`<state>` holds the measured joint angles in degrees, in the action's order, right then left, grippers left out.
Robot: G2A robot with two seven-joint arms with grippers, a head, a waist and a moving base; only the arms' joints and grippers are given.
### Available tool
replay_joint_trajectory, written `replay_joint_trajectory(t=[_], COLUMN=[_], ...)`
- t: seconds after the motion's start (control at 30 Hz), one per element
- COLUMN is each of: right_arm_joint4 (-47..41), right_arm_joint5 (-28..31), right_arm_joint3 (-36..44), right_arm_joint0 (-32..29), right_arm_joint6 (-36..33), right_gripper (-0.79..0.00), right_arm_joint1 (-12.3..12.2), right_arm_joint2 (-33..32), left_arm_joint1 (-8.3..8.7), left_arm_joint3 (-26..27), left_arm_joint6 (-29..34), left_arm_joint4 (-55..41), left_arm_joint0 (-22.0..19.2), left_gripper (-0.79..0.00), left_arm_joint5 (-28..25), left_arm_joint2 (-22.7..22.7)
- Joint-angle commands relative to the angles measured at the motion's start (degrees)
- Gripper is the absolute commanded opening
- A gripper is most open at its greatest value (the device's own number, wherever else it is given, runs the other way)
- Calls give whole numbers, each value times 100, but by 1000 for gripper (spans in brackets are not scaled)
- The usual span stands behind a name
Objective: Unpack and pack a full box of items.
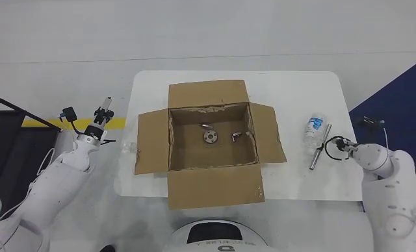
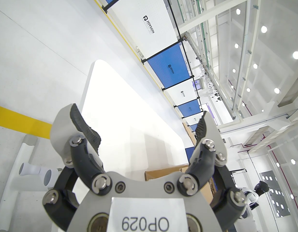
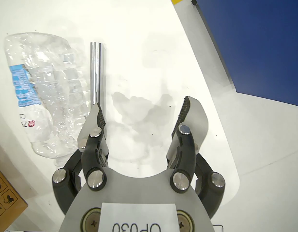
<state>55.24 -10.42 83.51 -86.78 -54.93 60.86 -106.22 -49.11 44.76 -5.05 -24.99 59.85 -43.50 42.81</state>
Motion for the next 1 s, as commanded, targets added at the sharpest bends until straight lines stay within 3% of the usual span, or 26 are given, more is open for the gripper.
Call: replay_joint_trajectory(t=[0.0,0.13,0.37,0.4,0.53,0.67,0.7,0.97], right_arm_joint4=[4,1,-133,-123,-38,37,69,175], right_arm_joint5=[49,203,365,372,314,294,283,285], right_arm_joint3=[-2,141,548,568,492,373,339,168], right_arm_joint0=[3,-67,-283,-294,-205,-91,-60,116], right_arm_joint6=[-77,-208,-294,-317,-359,-386,-389,-524], right_gripper=[-394,-425,-400,-299,-268,-342,-394,-443], right_arm_joint1=[-8,-14,8,10,16,15,13,18], right_arm_joint2=[-3,52,239,284,438,535,554,782], left_arm_joint1=[0,0,0,0,0,0,0,0], left_arm_joint3=[0,0,0,0,0,0,0,0], left_arm_joint6=[0,0,0,0,0,0,0,0], left_arm_joint4=[0,0,0,0,0,0,0,0], left_arm_joint0=[0,0,0,0,0,0,0,0], left_gripper=[0,0,0,0,0,0,0,0], left_arm_joint5=[0,0,0,0,0,0,0,0], left_arm_joint2=[0,0,0,0,0,0,0,0])
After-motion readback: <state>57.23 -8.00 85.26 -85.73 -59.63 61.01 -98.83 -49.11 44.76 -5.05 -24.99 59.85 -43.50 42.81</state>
